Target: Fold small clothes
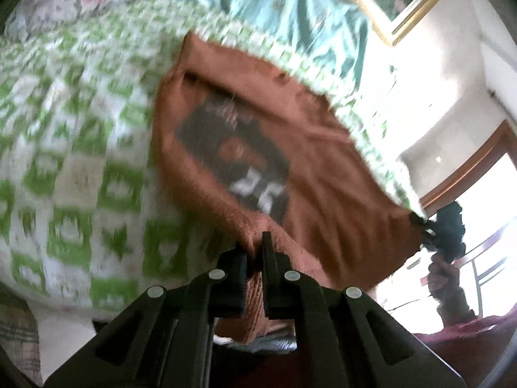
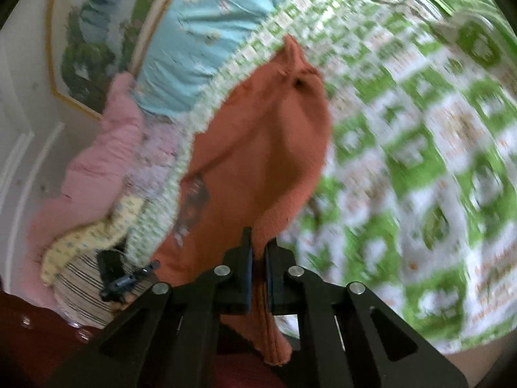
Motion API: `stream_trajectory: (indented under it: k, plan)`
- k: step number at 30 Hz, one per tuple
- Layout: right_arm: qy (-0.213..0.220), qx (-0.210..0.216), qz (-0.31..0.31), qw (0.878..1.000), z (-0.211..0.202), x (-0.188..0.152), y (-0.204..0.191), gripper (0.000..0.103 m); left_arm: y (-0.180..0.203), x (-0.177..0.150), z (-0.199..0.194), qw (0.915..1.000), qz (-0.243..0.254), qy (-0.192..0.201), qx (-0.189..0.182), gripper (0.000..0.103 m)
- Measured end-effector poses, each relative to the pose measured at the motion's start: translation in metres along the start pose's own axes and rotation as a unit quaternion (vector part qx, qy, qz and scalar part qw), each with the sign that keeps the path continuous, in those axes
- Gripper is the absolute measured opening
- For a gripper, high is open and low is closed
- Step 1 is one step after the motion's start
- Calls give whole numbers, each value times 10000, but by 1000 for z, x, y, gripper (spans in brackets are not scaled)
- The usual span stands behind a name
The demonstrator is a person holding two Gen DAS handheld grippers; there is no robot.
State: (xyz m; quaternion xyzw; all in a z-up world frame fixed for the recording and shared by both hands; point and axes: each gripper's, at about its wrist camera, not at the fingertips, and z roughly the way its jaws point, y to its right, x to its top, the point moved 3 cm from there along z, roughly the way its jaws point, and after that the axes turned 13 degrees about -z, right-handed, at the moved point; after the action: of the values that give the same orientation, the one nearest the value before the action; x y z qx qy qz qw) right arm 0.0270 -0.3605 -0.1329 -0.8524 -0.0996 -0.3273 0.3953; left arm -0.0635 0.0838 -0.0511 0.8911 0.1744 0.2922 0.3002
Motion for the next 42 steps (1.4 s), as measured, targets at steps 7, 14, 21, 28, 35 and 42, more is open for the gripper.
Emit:
stream_trajectory:
  k: [7, 14, 21, 28, 35, 42]
  plan:
    - [531, 390, -259, 9975, 17, 60, -20, 7, 25, 72, -7, 9967, 168, 728, -304, 5]
    - [945, 226, -283, 9949, 53, 139, -7, 7, 27, 157, 14, 9899, 109, 1373, -333, 5]
    - [962, -118, -216, 9951, 104, 214, 21, 7, 22, 228, 68, 9904, 50, 1374, -172, 5]
    - [743, -479, -6, 9961, 152, 251, 60, 7, -5, 275, 122, 9925, -263, 1198, 3, 5]
    - [401, -1023, 192, 9938, 184, 256, 99, 7, -35, 301, 169, 9937, -501, 943, 331, 5]
    - [315, -1227, 361, 9913, 187, 250, 110, 19, -41, 290, 175, 9949, -397, 713, 591, 11]
